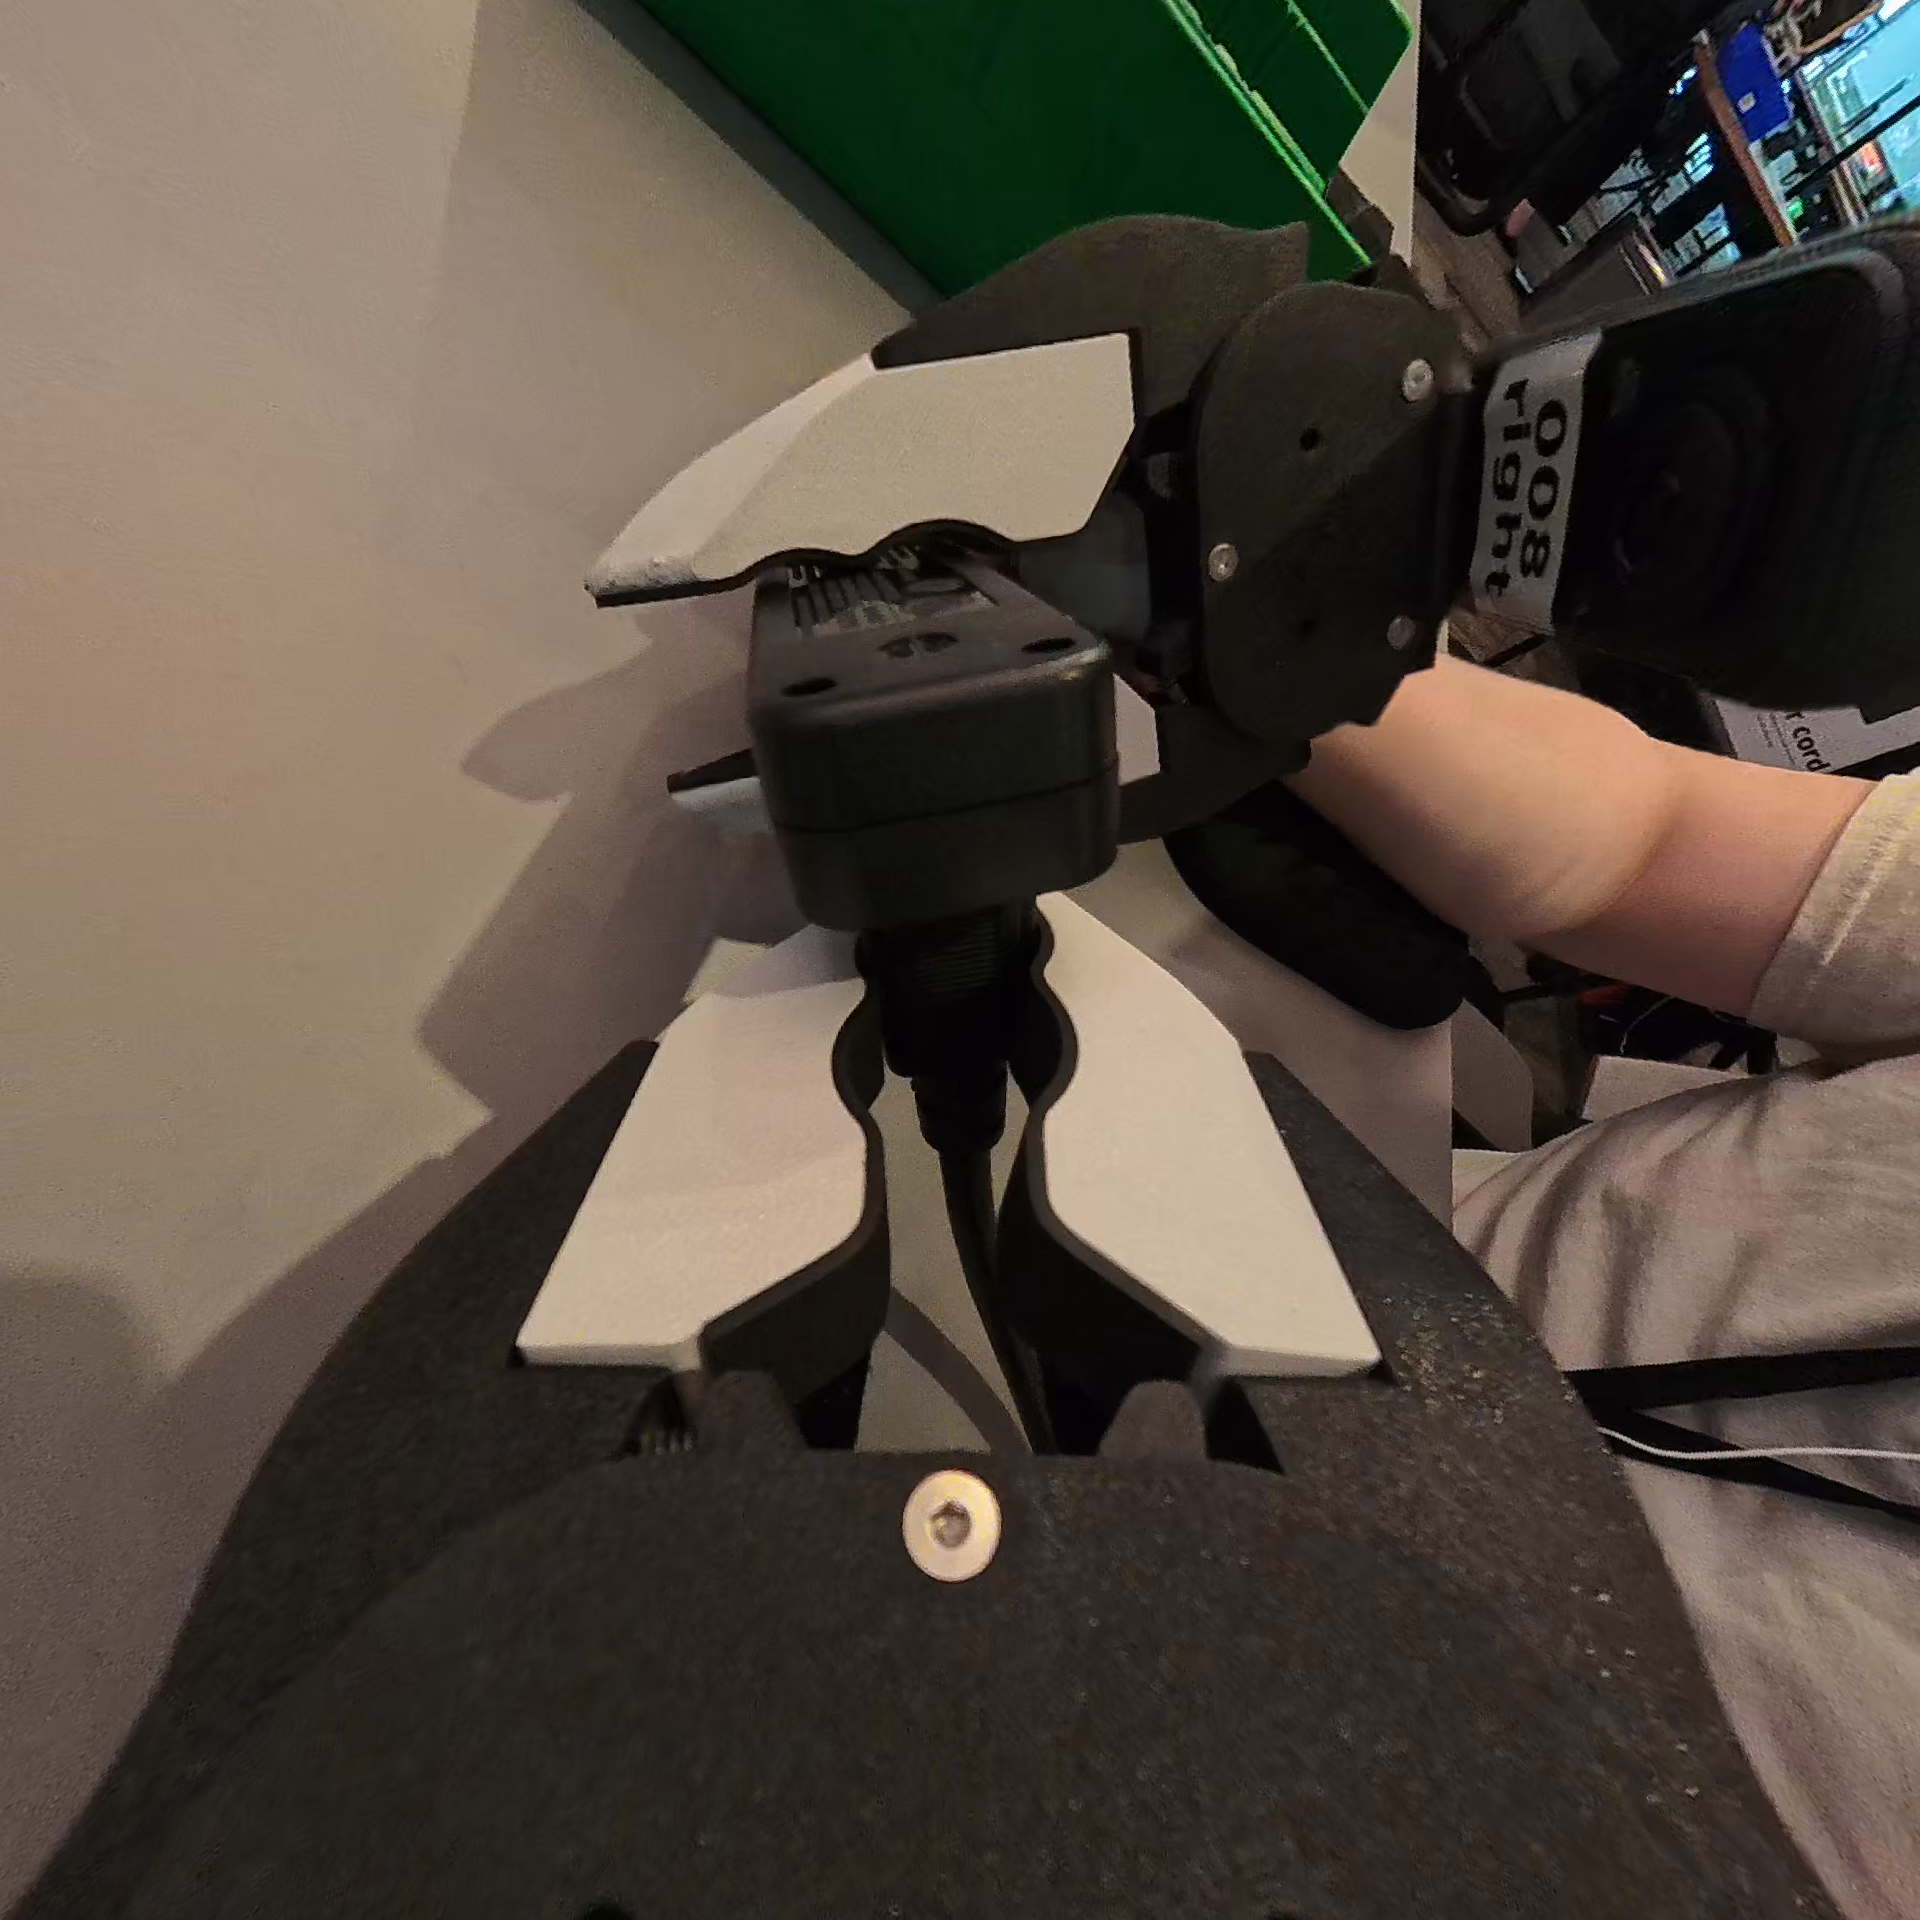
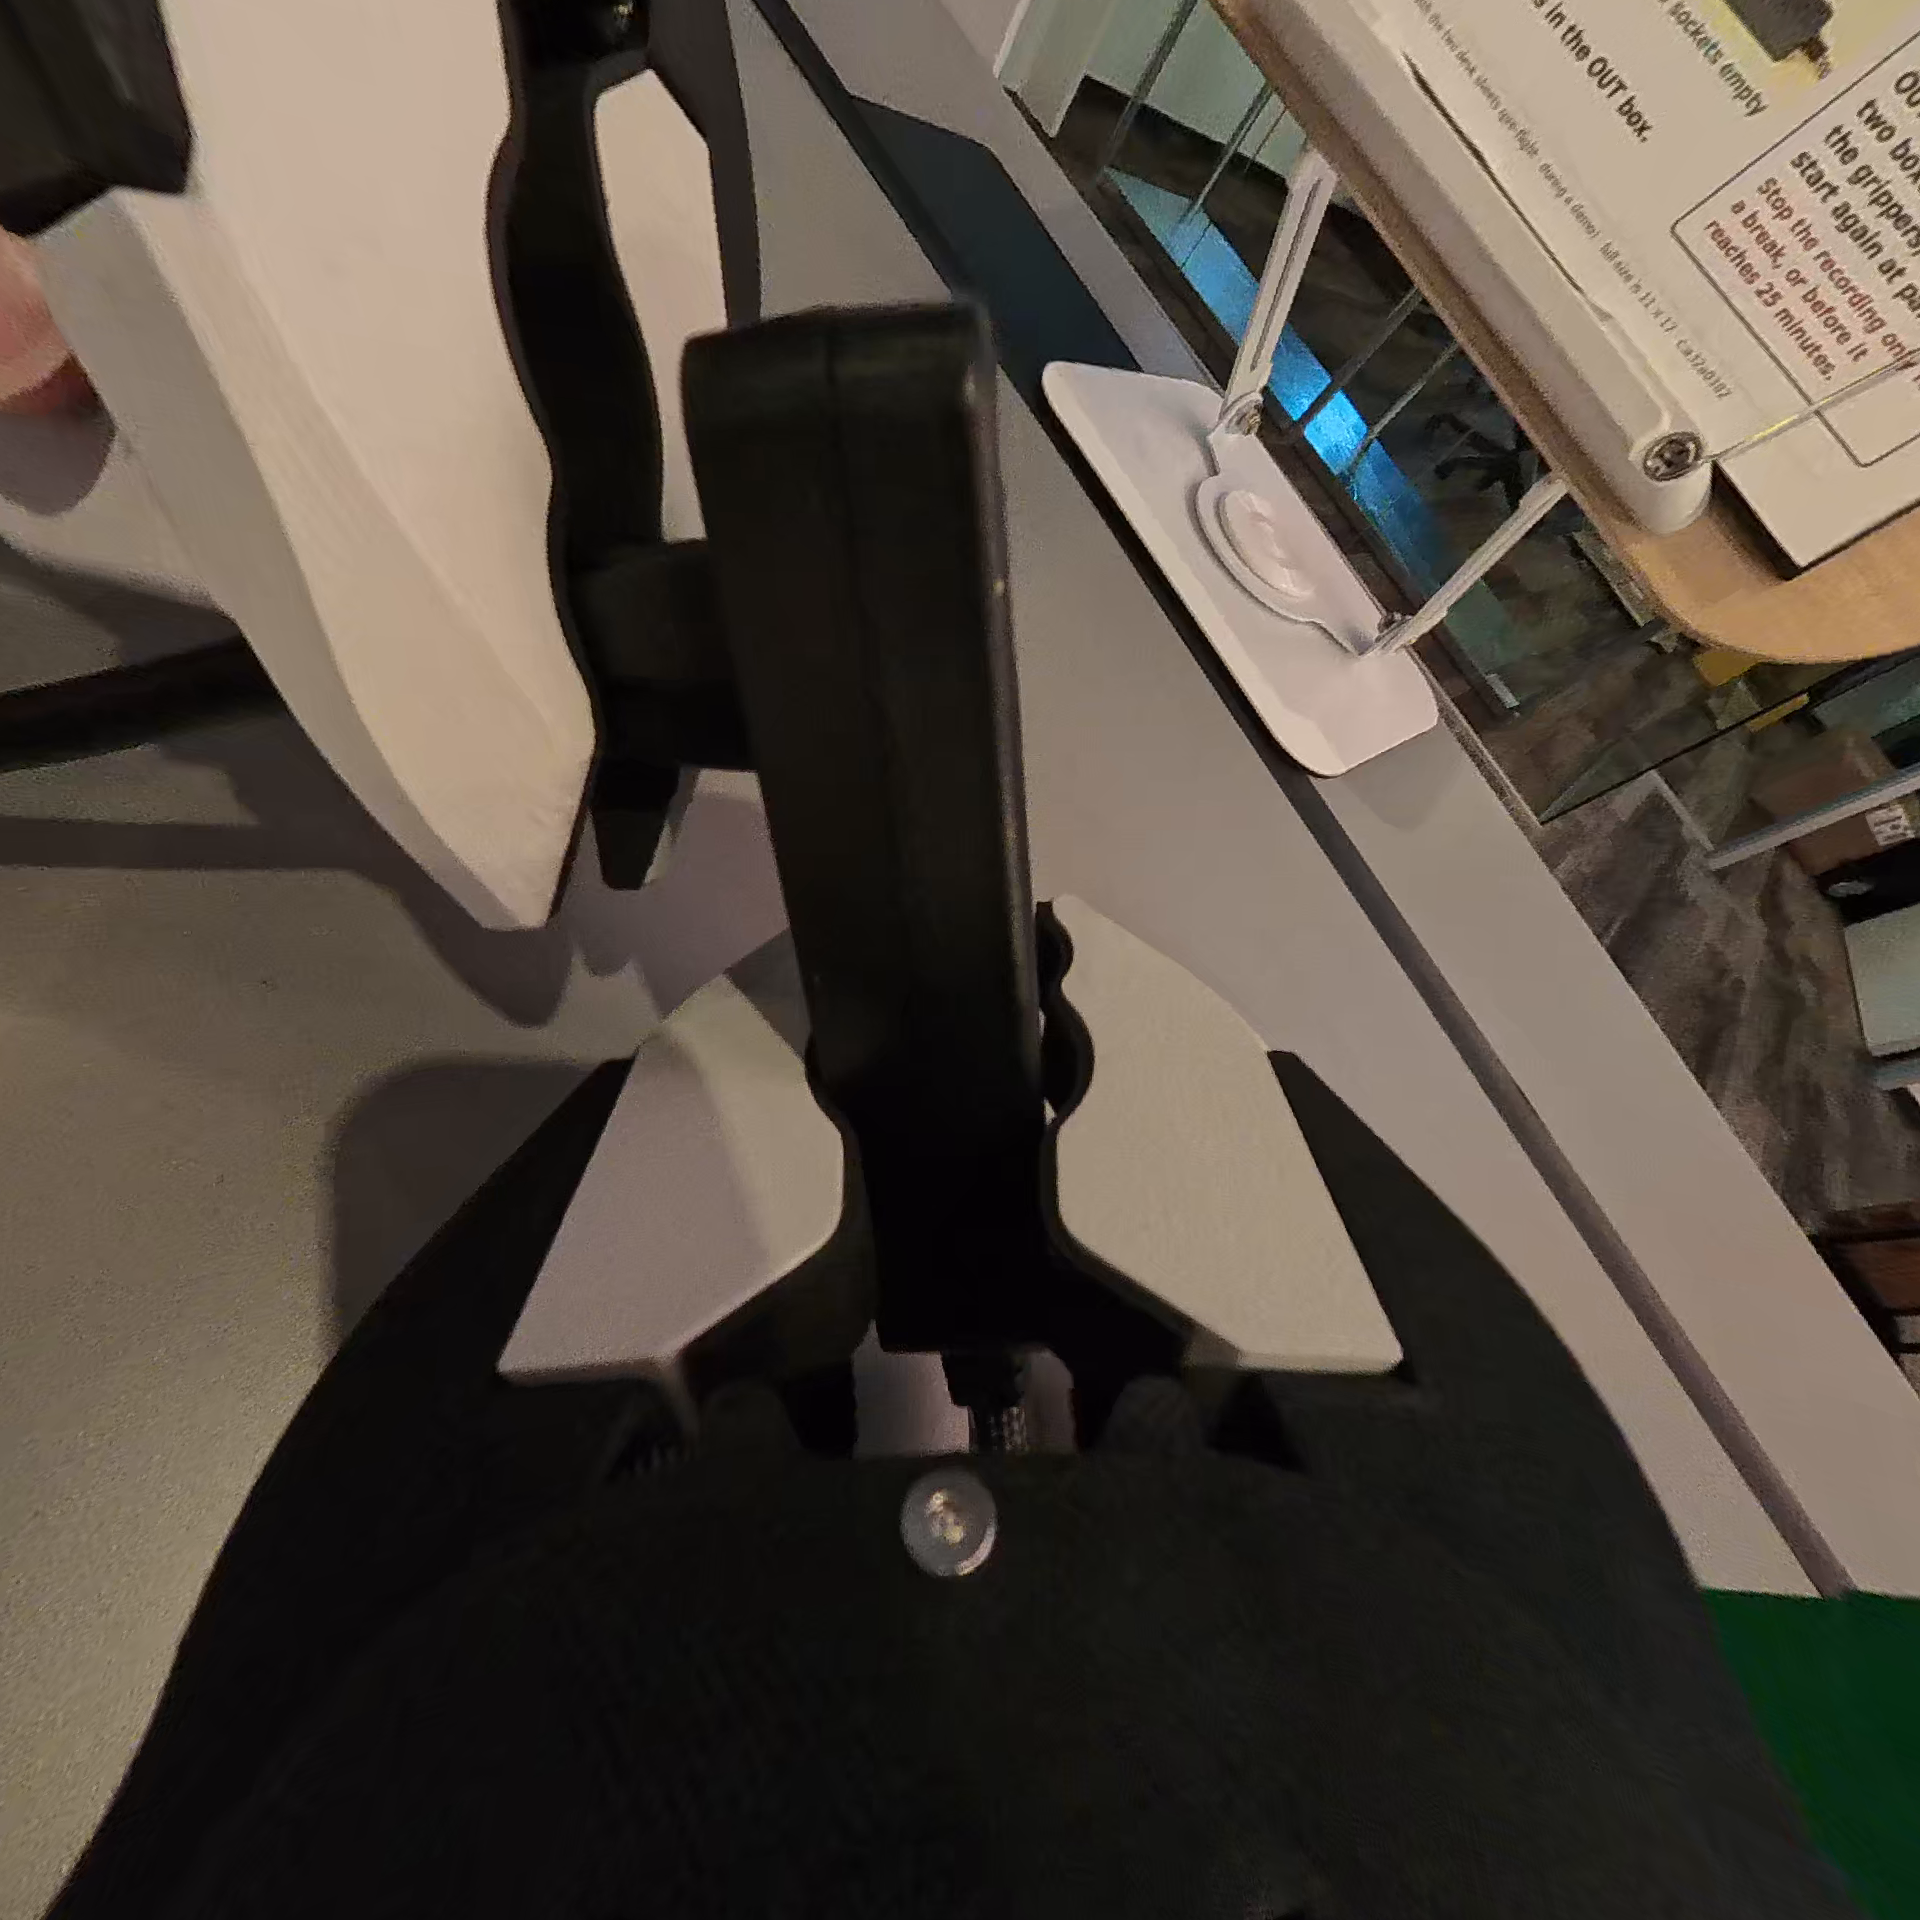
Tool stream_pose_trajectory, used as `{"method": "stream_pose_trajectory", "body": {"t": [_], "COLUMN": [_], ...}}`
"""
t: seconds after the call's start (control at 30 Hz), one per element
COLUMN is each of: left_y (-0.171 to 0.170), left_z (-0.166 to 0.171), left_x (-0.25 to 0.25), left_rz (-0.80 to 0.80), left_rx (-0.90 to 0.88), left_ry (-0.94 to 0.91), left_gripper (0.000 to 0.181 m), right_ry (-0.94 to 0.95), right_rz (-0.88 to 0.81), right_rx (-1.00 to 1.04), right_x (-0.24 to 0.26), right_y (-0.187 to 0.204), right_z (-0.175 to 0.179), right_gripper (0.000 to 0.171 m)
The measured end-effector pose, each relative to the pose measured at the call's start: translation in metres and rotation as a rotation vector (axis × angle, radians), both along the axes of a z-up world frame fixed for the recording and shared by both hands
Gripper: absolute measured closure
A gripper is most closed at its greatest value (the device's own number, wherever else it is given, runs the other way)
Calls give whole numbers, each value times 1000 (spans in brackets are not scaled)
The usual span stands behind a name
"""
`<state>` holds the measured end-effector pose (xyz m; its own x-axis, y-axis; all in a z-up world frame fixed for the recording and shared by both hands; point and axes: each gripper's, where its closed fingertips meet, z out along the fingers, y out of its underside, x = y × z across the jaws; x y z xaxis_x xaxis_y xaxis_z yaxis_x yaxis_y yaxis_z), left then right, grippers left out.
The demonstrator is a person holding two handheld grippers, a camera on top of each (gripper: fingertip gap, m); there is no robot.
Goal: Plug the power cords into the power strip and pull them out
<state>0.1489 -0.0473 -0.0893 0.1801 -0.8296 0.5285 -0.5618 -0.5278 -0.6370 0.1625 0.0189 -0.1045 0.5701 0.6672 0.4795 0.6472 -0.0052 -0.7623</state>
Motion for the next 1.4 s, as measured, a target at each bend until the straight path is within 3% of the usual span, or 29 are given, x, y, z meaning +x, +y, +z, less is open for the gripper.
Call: {"method": "stream_pose_trajectory", "body": {"t": [0.23,0.53,0.77,0.87,1.07,1.4], "left_y": [6,7,7,5,6,4], "left_z": [4,16,7,21,22,1], "left_x": [8,17,18,20,10,5], "left_rz": [53,66,62,47,42,5], "left_rx": [48,125,154,138,129,134], "left_ry": [-43,-133,-92,-123,-124,-9], "left_gripper": [161,158,158,157,149,162], "right_ry": [100,294,218,228,76,22], "right_rz": [-112,-107,-116,-62,-113,-140], "right_rx": [-52,-136,-91,-61,45,49], "right_x": [9,7,13,10,22,27], "right_y": [6,3,4,3,7,10], "right_z": [3,7,6,14,16,14], "right_gripper": [138,136,135,135,138,139]}}
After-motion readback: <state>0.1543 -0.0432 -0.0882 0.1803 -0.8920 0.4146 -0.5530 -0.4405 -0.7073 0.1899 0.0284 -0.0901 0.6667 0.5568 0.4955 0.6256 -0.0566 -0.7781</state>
